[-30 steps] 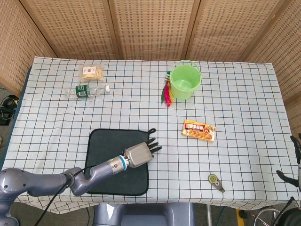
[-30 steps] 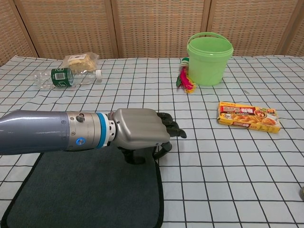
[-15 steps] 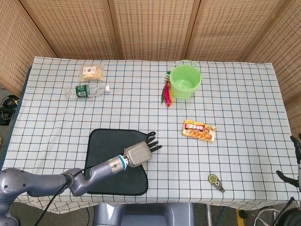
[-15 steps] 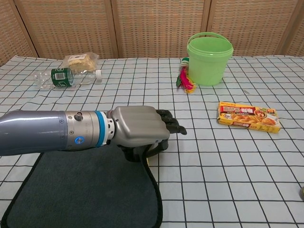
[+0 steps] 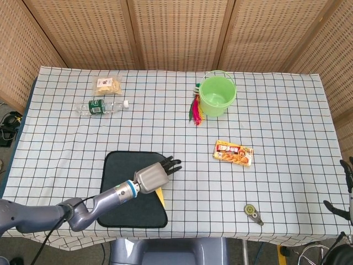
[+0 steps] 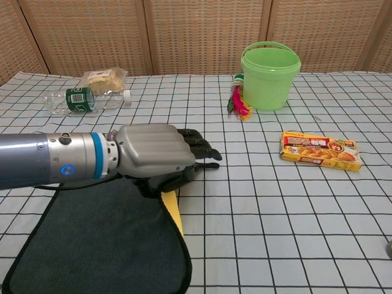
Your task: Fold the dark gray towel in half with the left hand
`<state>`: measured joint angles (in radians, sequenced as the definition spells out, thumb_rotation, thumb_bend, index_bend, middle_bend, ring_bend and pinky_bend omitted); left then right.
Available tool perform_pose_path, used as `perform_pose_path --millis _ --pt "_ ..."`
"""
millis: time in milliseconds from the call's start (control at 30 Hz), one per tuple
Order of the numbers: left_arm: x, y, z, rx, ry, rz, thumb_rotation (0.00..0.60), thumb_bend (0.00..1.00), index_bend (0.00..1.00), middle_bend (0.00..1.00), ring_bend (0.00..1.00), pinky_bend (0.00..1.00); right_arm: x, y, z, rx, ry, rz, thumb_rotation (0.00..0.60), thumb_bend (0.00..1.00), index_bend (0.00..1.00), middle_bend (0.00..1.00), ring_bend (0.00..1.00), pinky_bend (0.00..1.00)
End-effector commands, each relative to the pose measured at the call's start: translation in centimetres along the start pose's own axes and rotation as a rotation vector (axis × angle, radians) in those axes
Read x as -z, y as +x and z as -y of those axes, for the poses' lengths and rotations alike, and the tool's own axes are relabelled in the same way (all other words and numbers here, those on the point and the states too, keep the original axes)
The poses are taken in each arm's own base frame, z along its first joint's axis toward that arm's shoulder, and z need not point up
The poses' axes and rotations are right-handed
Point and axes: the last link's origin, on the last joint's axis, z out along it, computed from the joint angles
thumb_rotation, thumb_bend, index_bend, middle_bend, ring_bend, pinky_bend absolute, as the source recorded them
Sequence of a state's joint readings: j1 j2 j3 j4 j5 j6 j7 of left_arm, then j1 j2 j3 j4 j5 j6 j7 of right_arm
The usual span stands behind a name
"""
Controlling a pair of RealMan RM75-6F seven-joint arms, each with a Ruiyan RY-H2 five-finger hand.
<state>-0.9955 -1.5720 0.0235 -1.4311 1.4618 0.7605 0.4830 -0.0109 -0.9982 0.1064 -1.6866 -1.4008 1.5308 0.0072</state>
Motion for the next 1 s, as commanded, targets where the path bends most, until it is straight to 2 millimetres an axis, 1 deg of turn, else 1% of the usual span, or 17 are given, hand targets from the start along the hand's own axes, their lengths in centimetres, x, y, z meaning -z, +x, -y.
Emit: perform_pose_path --millis 33,100,233,333,733,1000 --pt "2.3 -0.7 0.5 0.019 0.0 -0.011 0.6 0.45 0.68 0.0 0.0 0.0 0.0 0.0 0.0 0.001 0.001 0.001 0.6 0.0 0.0 0.0 0.0 0.0" --pt "3.4 -1.2 0.8 0.025 0.001 -0.011 0.6 0.45 0.69 0.0 0.0 0.0 0.0 0.0 0.1 0.001 0.003 0.001 0.6 0.0 0.0 0.0 0.0 0.0" --pt "6.2 -2.8 1.6 0.011 -0.001 0.003 0.6 0.45 0.69 0.0 0.0 0.0 0.0 -0.1 0.3 0.004 0.006 0.005 0.6 0.0 0.0 0.0 0.0 0.0" --pt "7.4 -3.8 1.9 0.005 0.001 0.013 0.6 0.45 0.69 0.0 0.0 0.0 0.1 -0.2 0.4 0.005 0.008 0.006 0.6 0.0 0.0 0.0 0.0 0.0" --pt "10.3 -6.9 3.8 -0.006 0.04 0.053 0.6 0.45 0.69 0.0 0.0 0.0 0.2 -0.3 0.7 0.017 0.013 0.006 0.6 0.0 0.0 0.0 0.0 0.0" --pt "11.4 -8.1 4.5 -0.007 0.048 0.077 0.6 0.45 0.69 0.0 0.0 0.0 0.2 -0.5 0.9 0.022 0.015 0.008 0.6 0.0 0.0 0.0 0.0 0.0"
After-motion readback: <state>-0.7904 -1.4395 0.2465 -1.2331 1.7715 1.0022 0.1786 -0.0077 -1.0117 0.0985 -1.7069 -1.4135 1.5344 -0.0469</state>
